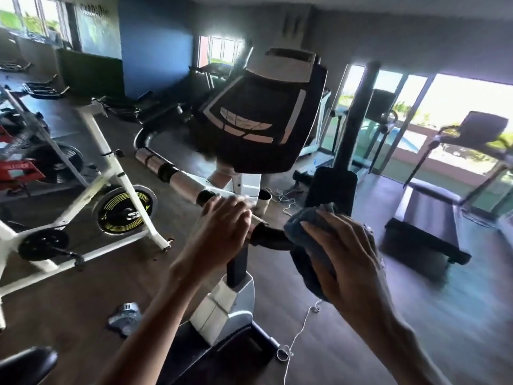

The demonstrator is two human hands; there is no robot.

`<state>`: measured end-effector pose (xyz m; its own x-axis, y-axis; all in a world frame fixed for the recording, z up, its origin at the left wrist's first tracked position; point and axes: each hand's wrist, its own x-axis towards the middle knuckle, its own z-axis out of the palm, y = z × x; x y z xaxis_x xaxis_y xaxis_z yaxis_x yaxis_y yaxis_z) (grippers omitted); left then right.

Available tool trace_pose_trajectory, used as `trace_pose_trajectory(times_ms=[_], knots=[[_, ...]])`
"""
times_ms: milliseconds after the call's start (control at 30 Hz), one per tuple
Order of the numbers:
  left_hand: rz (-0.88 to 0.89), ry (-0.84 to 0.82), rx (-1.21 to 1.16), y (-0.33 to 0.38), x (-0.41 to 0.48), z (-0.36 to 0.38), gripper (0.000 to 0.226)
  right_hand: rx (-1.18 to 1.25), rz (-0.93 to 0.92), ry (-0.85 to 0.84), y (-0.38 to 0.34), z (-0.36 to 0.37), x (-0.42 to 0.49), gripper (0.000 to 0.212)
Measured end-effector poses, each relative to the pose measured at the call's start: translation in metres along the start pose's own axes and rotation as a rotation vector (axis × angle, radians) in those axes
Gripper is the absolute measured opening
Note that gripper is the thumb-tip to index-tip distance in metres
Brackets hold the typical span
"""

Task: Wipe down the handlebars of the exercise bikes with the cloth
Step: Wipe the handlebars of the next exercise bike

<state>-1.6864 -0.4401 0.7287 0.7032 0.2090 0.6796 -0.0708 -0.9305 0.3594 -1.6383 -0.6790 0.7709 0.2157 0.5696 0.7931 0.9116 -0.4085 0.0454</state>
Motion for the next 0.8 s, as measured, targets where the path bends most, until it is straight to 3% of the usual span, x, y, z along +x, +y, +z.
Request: trace_pose_trajectory(times_ms=[167,367,500,600,700,800], knots=[[0.097,0.018,0.038,-0.042,-0.006,-0.003,0.042,-0.200,0.010,-0.084,-0.043,0.067,-0.020,0.062],[0.175,0.090,0.000,-0.049,-0.008,-0.002,0.035,-0.361,0.270,-0.042,-0.058,0.085,0.050,0.028],[0.186,0.100,-0.021,-0.051,-0.009,-0.001,0.034,-0.445,0.209,-0.036,-0.064,0.095,0.030,0.033],[0.209,0.107,-0.032,-0.054,-0.008,0.000,0.035,-0.406,0.167,-0.034,-0.062,0.094,0.017,0.041],[0.195,0.128,-0.081,-0.057,-0.007,0.001,0.035,-0.320,0.249,-0.125,-0.069,0.090,0.043,0.040],[0.194,0.168,-0.117,-0.054,-0.009,0.005,0.038,-0.096,0.308,-0.165,-0.074,0.083,0.046,0.042]])
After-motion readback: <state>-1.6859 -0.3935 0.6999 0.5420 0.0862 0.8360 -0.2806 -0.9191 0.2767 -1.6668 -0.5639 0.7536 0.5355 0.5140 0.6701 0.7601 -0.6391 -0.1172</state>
